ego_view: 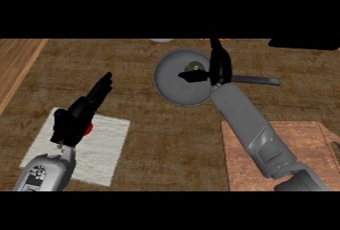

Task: Pick the squash from the cutting board and place it in the pan

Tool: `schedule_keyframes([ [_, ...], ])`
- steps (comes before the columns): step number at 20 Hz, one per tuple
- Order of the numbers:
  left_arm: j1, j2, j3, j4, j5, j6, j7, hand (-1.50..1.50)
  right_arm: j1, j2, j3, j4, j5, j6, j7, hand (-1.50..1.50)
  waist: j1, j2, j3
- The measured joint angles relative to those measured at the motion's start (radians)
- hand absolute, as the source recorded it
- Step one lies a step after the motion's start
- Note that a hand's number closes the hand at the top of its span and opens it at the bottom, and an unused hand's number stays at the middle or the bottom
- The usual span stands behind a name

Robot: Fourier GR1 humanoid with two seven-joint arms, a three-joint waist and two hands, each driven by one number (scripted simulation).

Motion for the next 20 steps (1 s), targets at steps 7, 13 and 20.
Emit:
schedule_keyframes([
  [7, 0.021, 0.006, 0.011, -0.017, 0.005, -0.005, 0.003, 0.0, 0.083, -0.037, -0.153, 0.0, -0.156, 0.203, -0.261, -1.5, -0.014, -0.009, -0.001],
  [13, 0.046, 0.012, 0.03, -0.003, 0.002, -0.013, -0.015, 0.0, 0.147, -0.077, -0.21, 0.044, -0.199, 0.36, -0.488, -1.5, -0.035, -0.019, -0.003],
  [20, 0.079, 0.0, 0.042, -0.032, -0.015, -0.012, 0.001, 0.0, 0.214, -0.06, -0.233, 0.08, -0.203, 0.427, -0.662, -1.5, -0.057, -0.031, -0.004],
])
